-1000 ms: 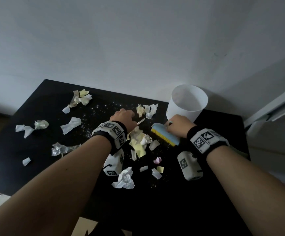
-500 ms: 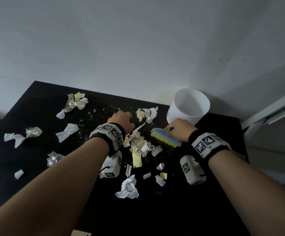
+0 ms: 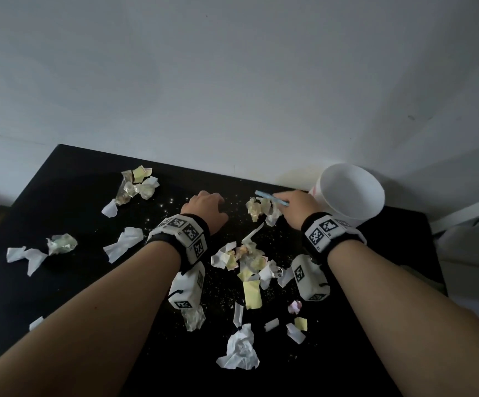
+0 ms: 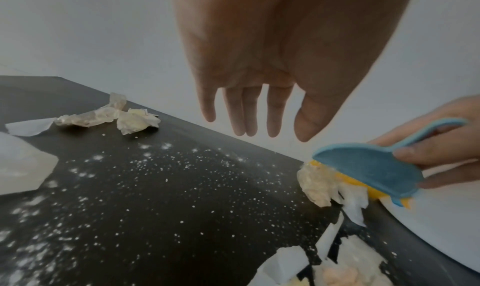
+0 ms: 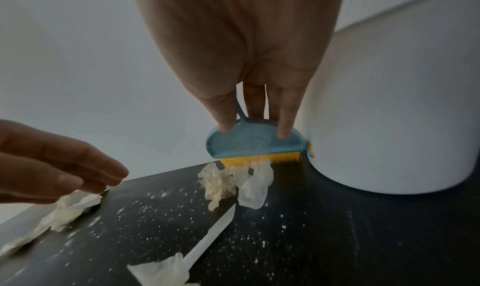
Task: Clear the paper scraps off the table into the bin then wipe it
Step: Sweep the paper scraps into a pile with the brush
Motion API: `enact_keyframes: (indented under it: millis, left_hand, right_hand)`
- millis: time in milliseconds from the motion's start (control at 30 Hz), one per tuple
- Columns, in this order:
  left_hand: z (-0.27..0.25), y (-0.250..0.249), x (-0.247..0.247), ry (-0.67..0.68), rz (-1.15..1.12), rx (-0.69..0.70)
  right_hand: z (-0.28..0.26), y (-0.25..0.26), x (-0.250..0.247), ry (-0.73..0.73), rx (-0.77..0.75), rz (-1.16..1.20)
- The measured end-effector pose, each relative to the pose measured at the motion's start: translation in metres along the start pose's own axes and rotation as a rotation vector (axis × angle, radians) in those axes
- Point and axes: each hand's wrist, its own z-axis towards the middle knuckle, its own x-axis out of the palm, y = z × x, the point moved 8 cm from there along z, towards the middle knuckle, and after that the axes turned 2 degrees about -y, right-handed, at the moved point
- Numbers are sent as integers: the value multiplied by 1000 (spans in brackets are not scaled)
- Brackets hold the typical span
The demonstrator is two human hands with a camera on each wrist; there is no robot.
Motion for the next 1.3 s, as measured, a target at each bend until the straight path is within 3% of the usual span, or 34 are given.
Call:
enact_keyframes:
  millis: [233,433,600,767,867,933,1100,1200,1300]
  left_hand:
    - [14,10,-11,-10,-23,-16]
    - [23,12,-18,-25,-20,-11]
    - [25,17,-10,-8,16,20]
    - [29,26,-7,11,4,-6]
    - [30,28,-8,-2,-15,-11]
    - [29,28,-7,-9,-26,-7]
    - [29,31,-8,-16,-16,-9]
    - [31,36,-13,-27,-22,-8]
    - [34,40,-16,-36,-21,-12]
  right_hand:
    - [-5,23,3,219,-95,-82]
    - [21,35,-22,-34,-80,-4]
    - [35,47,-5,-56,-70,45]
    - [30,57,20,154,-112,-163]
    - [19,62,17,265,-157,-128]
    - [18,65,7,217,-163,-52]
    - [42,63,-10,-57,-117,28]
    - [51,56,-4,-68,-60,23]
    - [48,53,4,17,-49,-59]
